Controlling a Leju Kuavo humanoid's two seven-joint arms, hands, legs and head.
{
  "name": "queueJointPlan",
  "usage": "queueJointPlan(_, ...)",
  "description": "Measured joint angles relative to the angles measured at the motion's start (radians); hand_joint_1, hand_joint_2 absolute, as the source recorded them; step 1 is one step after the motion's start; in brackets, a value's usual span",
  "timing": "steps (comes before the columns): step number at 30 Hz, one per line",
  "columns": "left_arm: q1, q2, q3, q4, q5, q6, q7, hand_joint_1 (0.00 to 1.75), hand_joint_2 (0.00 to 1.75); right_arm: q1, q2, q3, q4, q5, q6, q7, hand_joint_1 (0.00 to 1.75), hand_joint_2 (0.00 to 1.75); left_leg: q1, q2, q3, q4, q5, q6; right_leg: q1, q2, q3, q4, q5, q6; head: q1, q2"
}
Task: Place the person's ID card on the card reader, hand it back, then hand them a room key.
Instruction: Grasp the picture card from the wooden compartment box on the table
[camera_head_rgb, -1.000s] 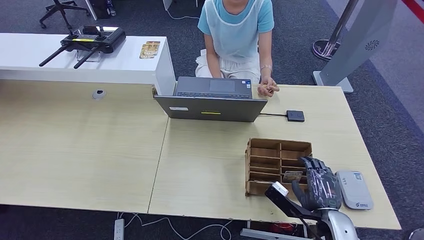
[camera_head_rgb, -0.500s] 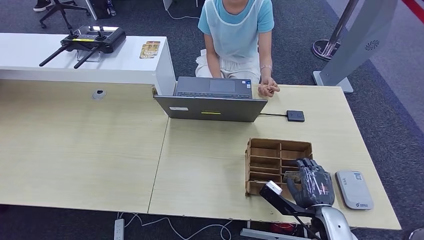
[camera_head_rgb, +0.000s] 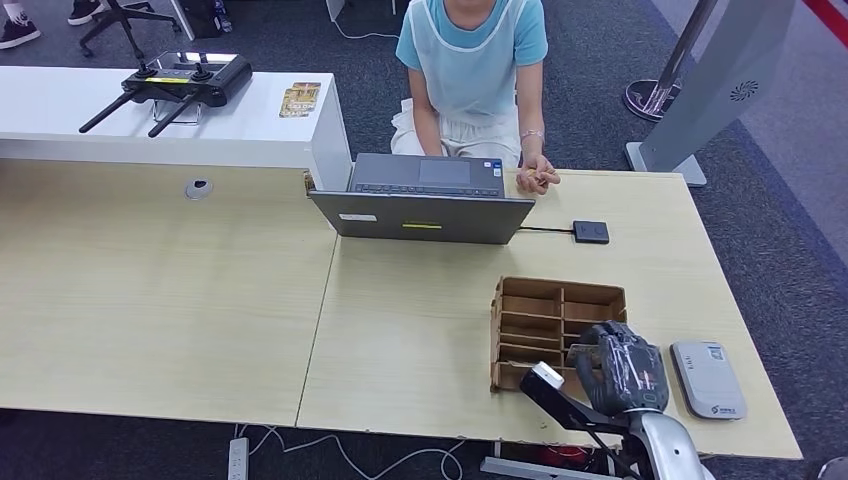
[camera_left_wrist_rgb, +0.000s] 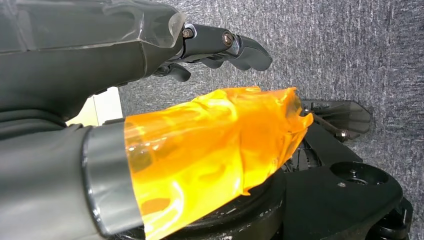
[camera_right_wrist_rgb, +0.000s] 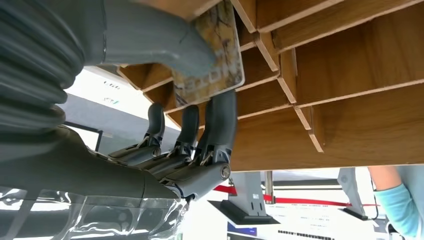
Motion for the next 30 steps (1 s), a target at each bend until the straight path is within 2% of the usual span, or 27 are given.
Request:
queueJointPlan(22, 0.001, 0.0, 0.001, 0.0, -0.004, 0.002, 0.004, 0.0, 0.0, 0.003, 0.0, -0.002, -0.008, -0.019, -0.007, 0.013, 1.36, 1.75, 0.0, 0.0, 0.001, 0.0, 0.0, 0.0, 0.0, 0.0, 0.001, 0.0, 0.0, 0.0, 0.0, 0.0)
queueJointPlan(30, 0.001, 0.0, 0.003, 0.0, -0.004, 0.003, -0.002, 0.0, 0.0, 0.021, 0.0, -0.02, -0.03, -0.149, -0.016, -0.062, 1.44, 1.75, 0.0, 0.001, 0.001, 0.0, 0.0, 0.0, 0.0, 0.001, 0.0, 0.0, 0.0, 0.0, 0.0, 0.0)
